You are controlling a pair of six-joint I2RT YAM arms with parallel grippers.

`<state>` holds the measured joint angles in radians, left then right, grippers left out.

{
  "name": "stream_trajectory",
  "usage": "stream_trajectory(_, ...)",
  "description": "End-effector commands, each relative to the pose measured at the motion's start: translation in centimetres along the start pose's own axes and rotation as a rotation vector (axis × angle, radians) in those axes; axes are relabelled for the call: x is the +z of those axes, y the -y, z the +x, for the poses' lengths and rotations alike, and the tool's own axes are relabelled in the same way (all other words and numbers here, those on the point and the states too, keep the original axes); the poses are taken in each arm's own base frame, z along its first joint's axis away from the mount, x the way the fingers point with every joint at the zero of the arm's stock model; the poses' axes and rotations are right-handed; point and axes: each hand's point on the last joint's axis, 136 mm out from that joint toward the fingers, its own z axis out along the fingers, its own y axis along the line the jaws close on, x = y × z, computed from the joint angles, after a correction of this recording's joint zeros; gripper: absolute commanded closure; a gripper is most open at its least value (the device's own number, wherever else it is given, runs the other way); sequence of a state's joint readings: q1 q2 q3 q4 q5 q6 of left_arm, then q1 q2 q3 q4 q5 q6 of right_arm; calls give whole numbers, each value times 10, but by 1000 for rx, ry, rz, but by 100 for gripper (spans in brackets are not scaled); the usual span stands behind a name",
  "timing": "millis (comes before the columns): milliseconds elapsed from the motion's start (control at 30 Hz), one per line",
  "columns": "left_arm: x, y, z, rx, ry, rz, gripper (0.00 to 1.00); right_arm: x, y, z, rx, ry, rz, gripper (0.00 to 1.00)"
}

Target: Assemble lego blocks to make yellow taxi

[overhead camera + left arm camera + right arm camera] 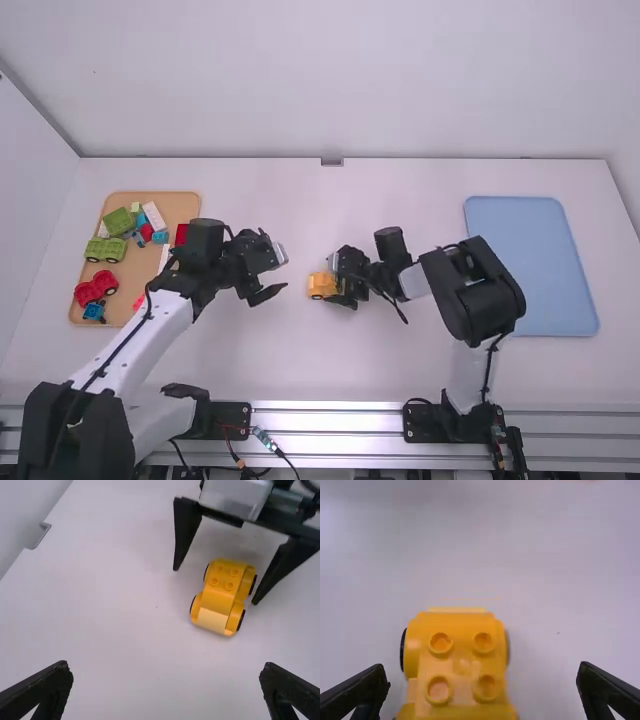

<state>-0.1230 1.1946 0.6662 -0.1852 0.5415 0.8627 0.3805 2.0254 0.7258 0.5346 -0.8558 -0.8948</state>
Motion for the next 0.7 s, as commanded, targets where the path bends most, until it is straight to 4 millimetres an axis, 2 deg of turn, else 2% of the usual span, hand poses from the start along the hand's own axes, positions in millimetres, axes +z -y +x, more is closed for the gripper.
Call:
stream_trajectory(0, -4, 1, -5, -4, 26, -1, 1, 3, -8, 15, 103, -24, -13, 1)
stream_trajectory(233, -4, 1, -5, -23, 25, 0, 1, 3, 0, 21, 152, -40, -35, 2)
stream_trajectory(300, -4, 1, -4, -24, 24, 0, 1, 6, -1, 22, 159, -52, -53, 13)
stream_trajectory(333, -4, 2, -4, -24, 23, 1, 1, 8, -1, 21, 169, -56, -65, 23)
stream_trajectory(367, -4, 2, -4, -24, 23, 1, 1, 8, -2, 21, 171, -59, -68, 25)
stream_trajectory(433, -4, 2, -4, -25, 23, 1, 1, 8, 1, 19, 173, -59, -69, 36)
stream_trajectory(500, -4, 1, -4, -25, 22, 1, 1, 8, 2, 18, 170, -57, -68, 41)
stream_trajectory(567, -4, 1, -4, -25, 21, -1, 1, 8, 4, 15, 162, -44, -68, 50)
stream_trajectory(667, -4, 1, -4, -25, 20, -1, 1, 7, 6, 10, 159, -17, -74, 51)
